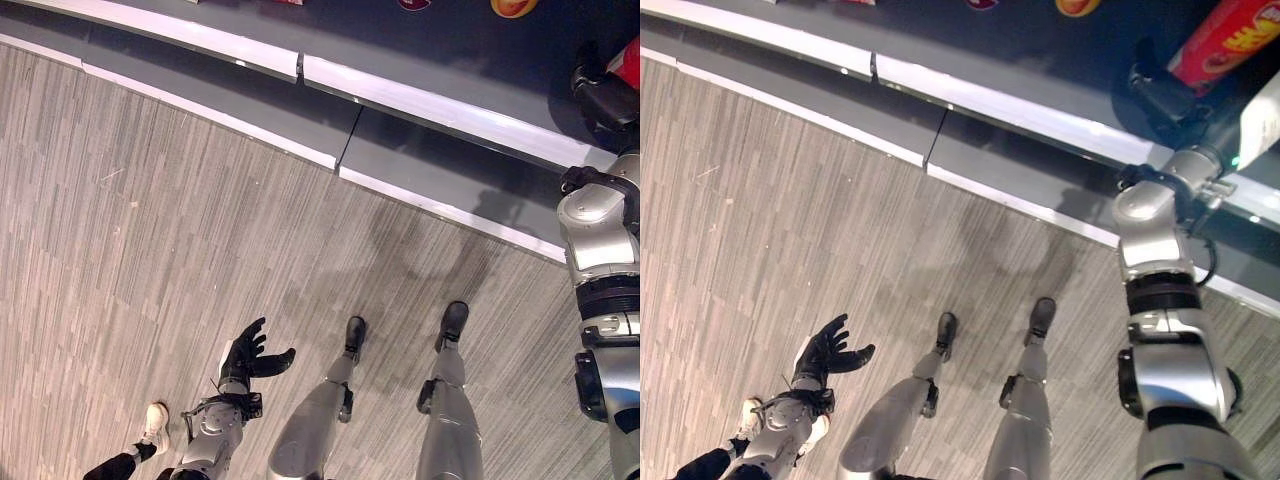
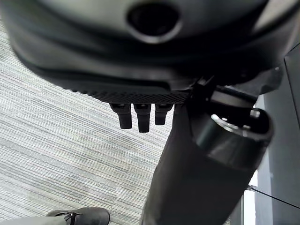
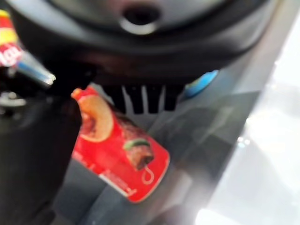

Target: Put the goods on the table back onto the shelves and tidy them up.

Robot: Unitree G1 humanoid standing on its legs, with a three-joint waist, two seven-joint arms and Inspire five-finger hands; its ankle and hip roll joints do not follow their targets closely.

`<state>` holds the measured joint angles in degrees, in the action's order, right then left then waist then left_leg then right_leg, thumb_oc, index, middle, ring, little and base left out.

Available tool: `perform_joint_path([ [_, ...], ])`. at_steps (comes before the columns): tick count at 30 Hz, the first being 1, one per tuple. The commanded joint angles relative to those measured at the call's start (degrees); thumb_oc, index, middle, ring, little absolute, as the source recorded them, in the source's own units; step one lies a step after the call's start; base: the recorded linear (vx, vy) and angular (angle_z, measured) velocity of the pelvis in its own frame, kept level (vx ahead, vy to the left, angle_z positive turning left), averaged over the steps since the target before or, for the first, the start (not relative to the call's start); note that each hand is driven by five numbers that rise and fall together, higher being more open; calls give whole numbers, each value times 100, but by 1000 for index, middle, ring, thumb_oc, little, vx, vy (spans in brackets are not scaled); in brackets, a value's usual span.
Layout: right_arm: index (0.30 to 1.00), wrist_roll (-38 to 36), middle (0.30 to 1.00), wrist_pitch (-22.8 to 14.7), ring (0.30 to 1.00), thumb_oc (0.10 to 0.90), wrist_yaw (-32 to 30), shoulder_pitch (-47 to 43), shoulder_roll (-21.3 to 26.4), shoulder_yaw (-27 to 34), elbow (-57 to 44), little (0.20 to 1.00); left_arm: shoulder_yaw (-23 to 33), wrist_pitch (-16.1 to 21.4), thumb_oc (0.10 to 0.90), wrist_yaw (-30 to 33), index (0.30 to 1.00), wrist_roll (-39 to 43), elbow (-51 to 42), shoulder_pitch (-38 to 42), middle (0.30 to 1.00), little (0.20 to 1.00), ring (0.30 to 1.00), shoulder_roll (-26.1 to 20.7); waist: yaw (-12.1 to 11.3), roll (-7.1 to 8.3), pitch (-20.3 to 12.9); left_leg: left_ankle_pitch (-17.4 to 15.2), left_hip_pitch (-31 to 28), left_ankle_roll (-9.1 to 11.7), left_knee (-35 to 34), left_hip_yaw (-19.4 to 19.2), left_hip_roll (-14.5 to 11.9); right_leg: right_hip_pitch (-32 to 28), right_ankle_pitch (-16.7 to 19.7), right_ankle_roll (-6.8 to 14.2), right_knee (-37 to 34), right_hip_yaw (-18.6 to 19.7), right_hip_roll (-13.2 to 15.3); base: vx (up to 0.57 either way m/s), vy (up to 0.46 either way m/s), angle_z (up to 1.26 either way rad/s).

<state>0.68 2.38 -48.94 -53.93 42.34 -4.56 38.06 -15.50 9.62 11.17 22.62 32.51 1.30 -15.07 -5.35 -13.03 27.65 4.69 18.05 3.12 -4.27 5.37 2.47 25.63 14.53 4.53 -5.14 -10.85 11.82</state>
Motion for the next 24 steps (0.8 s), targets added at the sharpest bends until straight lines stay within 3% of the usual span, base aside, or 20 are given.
perform_joint_path([
  [1,900,432,900,-255,900,800,-304,-250,643,-146,-446,900,77,82,800,325,900,71,-79,-187,900,900,900,-430,-38,220,-221,-120,146,345,-73,99,-519,-36,-1016,557,935,185,230,0,0,0],
  [7,900,743,900,-205,900,800,-161,990,253,300,-998,900,148,-4,800,285,900,-93,108,-278,900,900,900,-379,45,536,-383,-190,-78,326,-73,58,-584,-376,-953,596,749,116,194,7,20,1],
  [12,900,851,900,-300,900,800,118,2096,-356,567,-1362,900,335,-91,800,248,900,-292,297,-402,900,900,900,-414,133,841,-537,-299,-296,279,-35,-52,-609,-662,-800,636,494,110,197,22,76,-3],
  [14,900,1037,900,-456,900,800,474,3015,-826,676,-1908,900,651,-114,800,322,900,-449,404,-479,900,900,900,-439,228,1123,-669,-414,-469,225,6,-173,-619,-835,-661,680,305,137,199,53,156,-6],
  [15,900,947,900,-648,900,800,894,3528,-1181,615,-2126,900,816,-150,800,325,900,-517,414,-535,900,900,900,-481,272,1327,-753,-506,-566,171,82,-263,-603,-945,-582,715,183,178,218,45,139,-13],
  [17,900,403,900,-924,900,800,1625,4055,-1507,498,-2259,900,1016,-186,800,272,900,-583,407,-605,900,900,900,-566,351,1530,-847,-586,-676,106,147,-339,-573,-1011,-505,742,154,222,233,37,149,-34],
  [18,900,-274,900,-1130,900,800,2385,4512,-1846,277,-2043,900,1191,-200,800,151,900,-639,484,-612,900,900,900,-615,428,1727,-959,-655,-835,54,165,-404,-536,-1083,-456,781,164,288,248,35,163,-46],
  [21,900,-1065,900,-1163,900,800,3240,4897,-2274,-33,-1481,900,1319,-222,800,29,900,-748,638,-559,900,900,900,-687,547,1918,-1081,-757,-1081,-39,187,-516,-434,-1172,-354,842,246,392,299,10,170,-29],
  [22,900,-1071,900,-1169,900,800,3245,4891,-2274,-36,-1471,900,1322,-219,800,27,900,-747,641,-559,900,900,900,-689,541,1924,-1073,-760,-1091,-42,187,-525,-431,-1178,-354,845,245,401,301,-16,184,-18],
  [24,900,-1391,900,-1041,900,800,3848,5090,-2499,-301,-817,900,1365,-216,800,-130,900,-813,831,-439,900,900,900,-762,627,2035,-1158,-851,-1295,-139,206,-597,-296,-1198,-136,929,308,523,374,-40,221,-26],
])
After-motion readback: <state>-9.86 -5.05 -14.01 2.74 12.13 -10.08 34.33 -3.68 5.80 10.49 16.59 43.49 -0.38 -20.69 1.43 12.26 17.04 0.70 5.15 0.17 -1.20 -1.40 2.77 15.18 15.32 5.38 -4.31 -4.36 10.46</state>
